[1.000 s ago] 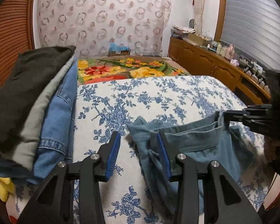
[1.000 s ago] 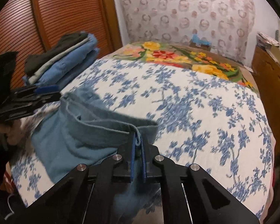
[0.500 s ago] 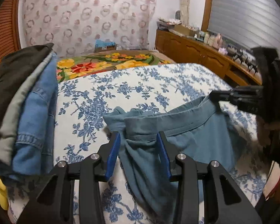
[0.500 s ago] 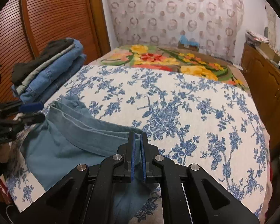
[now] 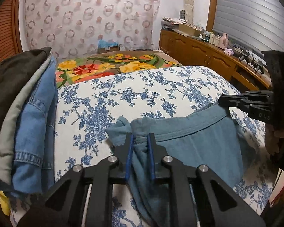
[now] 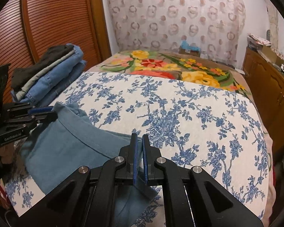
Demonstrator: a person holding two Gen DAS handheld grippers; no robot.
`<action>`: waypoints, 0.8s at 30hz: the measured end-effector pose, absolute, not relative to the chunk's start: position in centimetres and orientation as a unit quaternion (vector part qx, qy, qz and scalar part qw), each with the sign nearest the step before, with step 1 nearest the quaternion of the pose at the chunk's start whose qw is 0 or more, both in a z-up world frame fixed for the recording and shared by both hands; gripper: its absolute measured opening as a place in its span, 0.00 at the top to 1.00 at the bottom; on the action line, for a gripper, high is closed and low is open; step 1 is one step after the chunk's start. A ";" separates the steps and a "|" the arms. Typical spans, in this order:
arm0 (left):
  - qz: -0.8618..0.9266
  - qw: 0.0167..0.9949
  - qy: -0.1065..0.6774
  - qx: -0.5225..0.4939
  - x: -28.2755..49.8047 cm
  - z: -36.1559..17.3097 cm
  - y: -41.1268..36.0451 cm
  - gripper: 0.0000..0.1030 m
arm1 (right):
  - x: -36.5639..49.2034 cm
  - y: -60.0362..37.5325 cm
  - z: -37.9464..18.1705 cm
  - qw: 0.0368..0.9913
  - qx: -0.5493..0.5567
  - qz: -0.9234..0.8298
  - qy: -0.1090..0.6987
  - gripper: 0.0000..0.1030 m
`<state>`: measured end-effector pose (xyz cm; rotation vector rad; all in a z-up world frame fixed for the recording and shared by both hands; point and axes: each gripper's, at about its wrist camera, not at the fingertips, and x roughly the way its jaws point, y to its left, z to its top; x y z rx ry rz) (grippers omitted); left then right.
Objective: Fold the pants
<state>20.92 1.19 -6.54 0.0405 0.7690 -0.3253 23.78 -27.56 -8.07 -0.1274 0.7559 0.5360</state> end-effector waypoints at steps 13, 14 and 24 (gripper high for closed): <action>-0.177 0.908 0.380 0.012 16.3 -6.0 1.4 0.50 | 18.7 -29.6 -6.7 0.906 -0.050 0.233 0.349 0.71; -0.177 0.907 0.381 0.009 15.7 -6.1 1.6 0.50 | 18.2 -29.8 -6.8 0.906 -0.048 0.235 0.349 0.69; -0.163 0.908 0.386 -0.008 11.7 -7.6 2.4 0.50 | 13.7 -30.5 -9.1 0.893 -0.030 0.247 0.376 0.68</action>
